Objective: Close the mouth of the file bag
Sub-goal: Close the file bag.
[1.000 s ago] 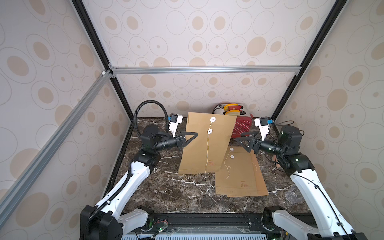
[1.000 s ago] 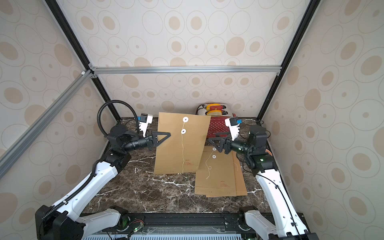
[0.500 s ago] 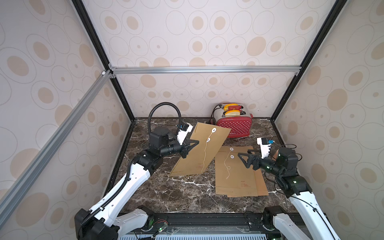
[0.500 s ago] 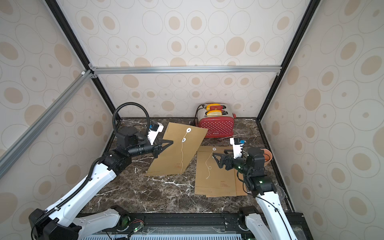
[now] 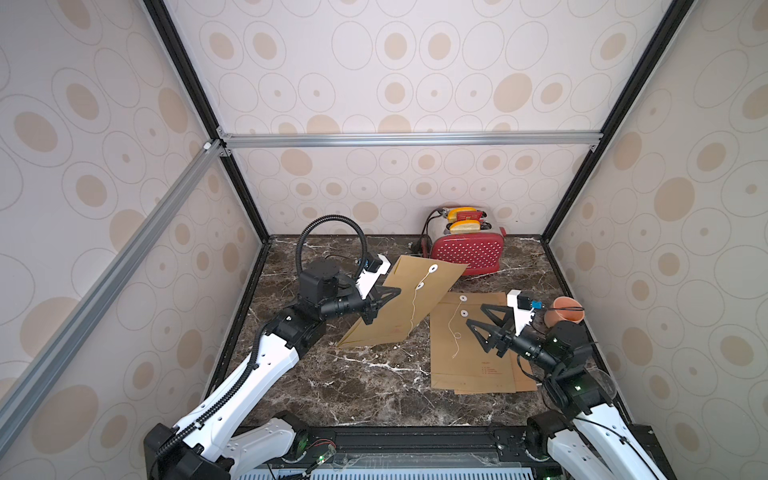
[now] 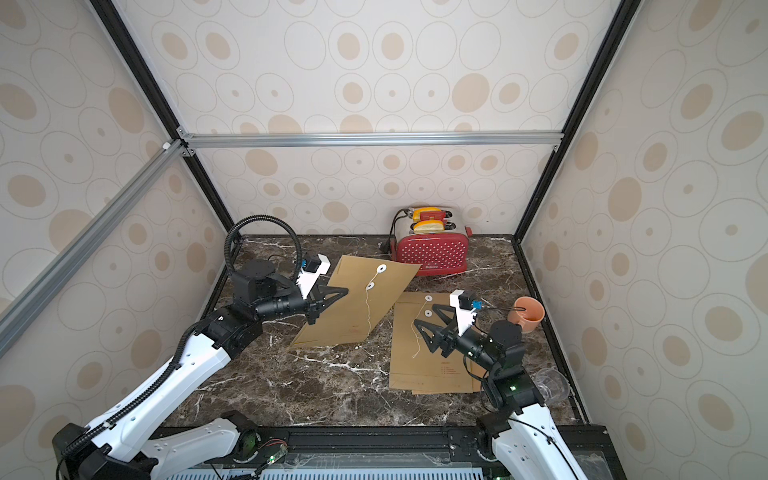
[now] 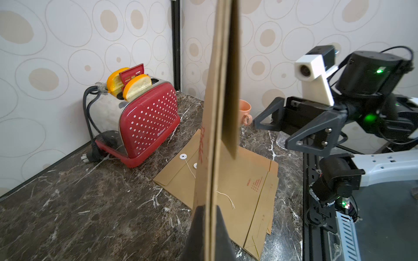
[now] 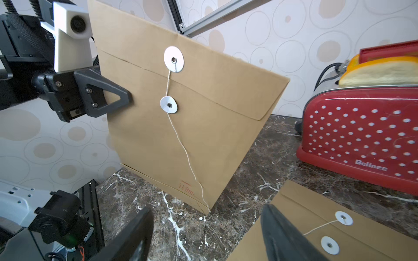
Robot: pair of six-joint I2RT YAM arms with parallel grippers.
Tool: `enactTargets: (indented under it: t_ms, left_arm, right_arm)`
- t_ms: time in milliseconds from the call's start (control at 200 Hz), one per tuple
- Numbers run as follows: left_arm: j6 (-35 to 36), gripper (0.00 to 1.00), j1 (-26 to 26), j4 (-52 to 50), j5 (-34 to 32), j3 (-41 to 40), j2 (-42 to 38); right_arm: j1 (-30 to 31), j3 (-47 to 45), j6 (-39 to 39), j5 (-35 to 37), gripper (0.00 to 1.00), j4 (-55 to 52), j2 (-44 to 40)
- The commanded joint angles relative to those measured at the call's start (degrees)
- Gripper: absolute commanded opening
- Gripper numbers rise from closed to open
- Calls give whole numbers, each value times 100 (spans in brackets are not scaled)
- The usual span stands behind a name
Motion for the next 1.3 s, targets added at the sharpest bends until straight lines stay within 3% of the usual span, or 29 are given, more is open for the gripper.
enactTargets:
  t_ms: [0,140,245,401,581,796,952,1152,1292]
  left_arm:
    - [-389,0,-42,745,569,-41,-175]
    - [-622,0,-47,1124,568,-222,-434]
    - [-617,0,-44,1227,482,-323,-649]
    - [-917,0,-41,1574,729,-368,-686]
    - [-1159,0,-33,1632,932,-273,-606]
    - [-1351,0,-32,1875,917,-353,-603]
    - [-1469,0,-32,1961,918,-357,-504]
    - [-2135,0,-15,2704,1096,-456,-275]
    - [-2094,0,-21,2742,1015,-548,-328]
  right_arm:
    - [581,31,-311,505,75,501,459]
    - [1773,209,-979,1579,74,715,1042]
    - [2195,328,-1148,1996,74,899,1518]
    - [2350,278,-1164,2223,69,1209,1778]
    - [2448,-16,-1305,2482,69,1547,1237]
    - [2616,-423,-878,2366,68,1881,938]
    - [2802,-238,-1216,2458,68,1701,1109]
    - [2854,-117,-1317,2542,68,1665,1436]
    - [2863,-238,-1357,2630,66,1767,1459]
